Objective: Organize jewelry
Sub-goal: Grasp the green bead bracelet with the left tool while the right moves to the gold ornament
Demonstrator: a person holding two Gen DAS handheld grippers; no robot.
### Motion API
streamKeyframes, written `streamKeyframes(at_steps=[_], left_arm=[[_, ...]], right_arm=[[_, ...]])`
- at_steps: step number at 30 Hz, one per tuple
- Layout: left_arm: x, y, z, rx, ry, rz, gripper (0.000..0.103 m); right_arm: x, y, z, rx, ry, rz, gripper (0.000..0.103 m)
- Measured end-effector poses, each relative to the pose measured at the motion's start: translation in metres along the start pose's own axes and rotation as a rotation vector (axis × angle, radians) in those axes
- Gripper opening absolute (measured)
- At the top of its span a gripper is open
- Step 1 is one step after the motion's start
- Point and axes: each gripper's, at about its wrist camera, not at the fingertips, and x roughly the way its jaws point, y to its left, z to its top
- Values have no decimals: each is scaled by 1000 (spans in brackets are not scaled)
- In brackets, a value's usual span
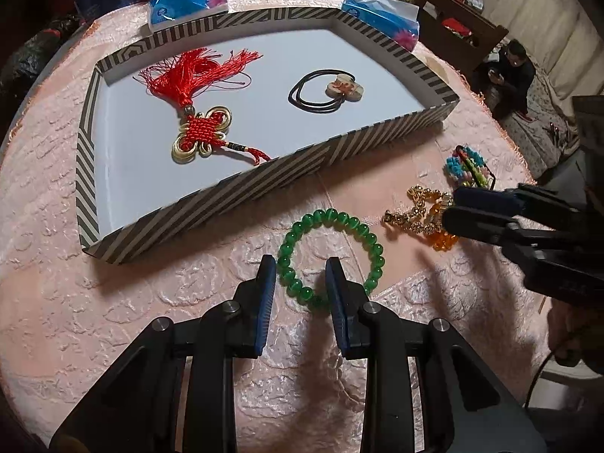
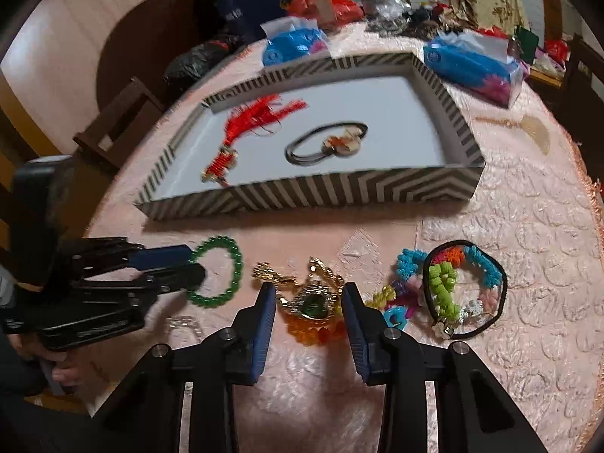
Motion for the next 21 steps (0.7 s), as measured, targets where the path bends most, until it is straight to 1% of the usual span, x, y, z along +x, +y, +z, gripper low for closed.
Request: streamKeyframes(at_steps=[2, 4, 5, 6, 7, 8, 11, 13, 15, 21], left_arm=[[0, 1, -1, -14, -5, -7, 26], [-1, 2, -2, -21, -8, -6, 26], [-1, 1, -2, -21, -8, -6, 23], [-1, 1, -3, -19, -6, -10, 18], [0, 2, -3, -18, 0, -18, 8], [-1, 3, -4, -22, 0, -25, 6], [-2, 5, -5, -35, 7, -39, 6], [-8, 4, -5, -38, -3, -40, 6], [-16, 4, -3, -48, -22, -52, 6], [-44, -5, 7, -35, -87, -84, 6]], right_arm=[[2, 0, 2, -16, -9, -17, 35], [8, 2, 2, -37, 11, -26, 35], [9, 5, 1, -58, 5, -33, 35], [10, 7, -1, -76, -1, -41, 35], [10, 8, -1, -84, -4, -46, 35], [11, 10, -2, -93, -3, -48, 32], [10, 14, -2, -112, 8, -42, 27], [5, 14, -1, -110, 7, -33, 24], [-4, 14, 0, -84, -10, -24, 24], [-35, 10, -2, -16, -67, 7, 24]])
